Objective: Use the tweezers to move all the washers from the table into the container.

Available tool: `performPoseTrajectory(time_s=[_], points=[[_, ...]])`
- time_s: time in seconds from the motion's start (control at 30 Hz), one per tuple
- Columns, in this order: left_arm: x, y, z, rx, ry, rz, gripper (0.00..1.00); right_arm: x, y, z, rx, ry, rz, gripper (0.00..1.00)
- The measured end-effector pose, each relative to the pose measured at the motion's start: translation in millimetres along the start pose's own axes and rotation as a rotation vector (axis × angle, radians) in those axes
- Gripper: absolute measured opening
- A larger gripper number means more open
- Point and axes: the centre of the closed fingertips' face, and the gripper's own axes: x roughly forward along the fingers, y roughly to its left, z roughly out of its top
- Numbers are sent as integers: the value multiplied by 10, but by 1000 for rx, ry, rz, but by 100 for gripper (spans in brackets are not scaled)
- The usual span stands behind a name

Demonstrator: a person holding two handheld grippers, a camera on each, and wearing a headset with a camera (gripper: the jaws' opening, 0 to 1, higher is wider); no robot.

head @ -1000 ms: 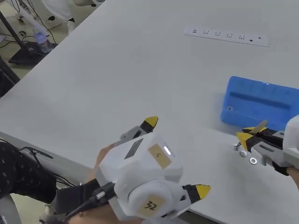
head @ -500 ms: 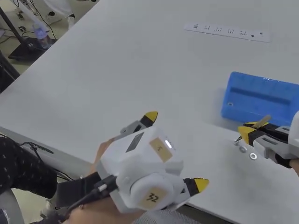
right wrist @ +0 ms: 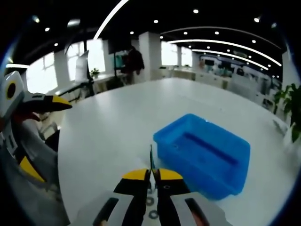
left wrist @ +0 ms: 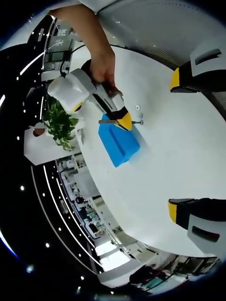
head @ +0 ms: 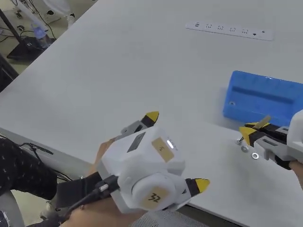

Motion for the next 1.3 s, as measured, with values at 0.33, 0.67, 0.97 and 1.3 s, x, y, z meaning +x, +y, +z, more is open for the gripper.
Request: performPoseTrajectory(time_s=[0.33,0.67,0.97,1.3], points=[[-3,16,-1,-3,1,6,95,-101,-27,174,58,-32,15,3],[-5,-27,16,1,-8,-12,96,-233,-85,442,76,-84,14,3],[2,-11,-4,4,1,-5,95,-241,-254,651,40,-116,-21,2],[12,-14,-29,10,15,-5,94,-58,-621,682,67,-128,-103,3]])
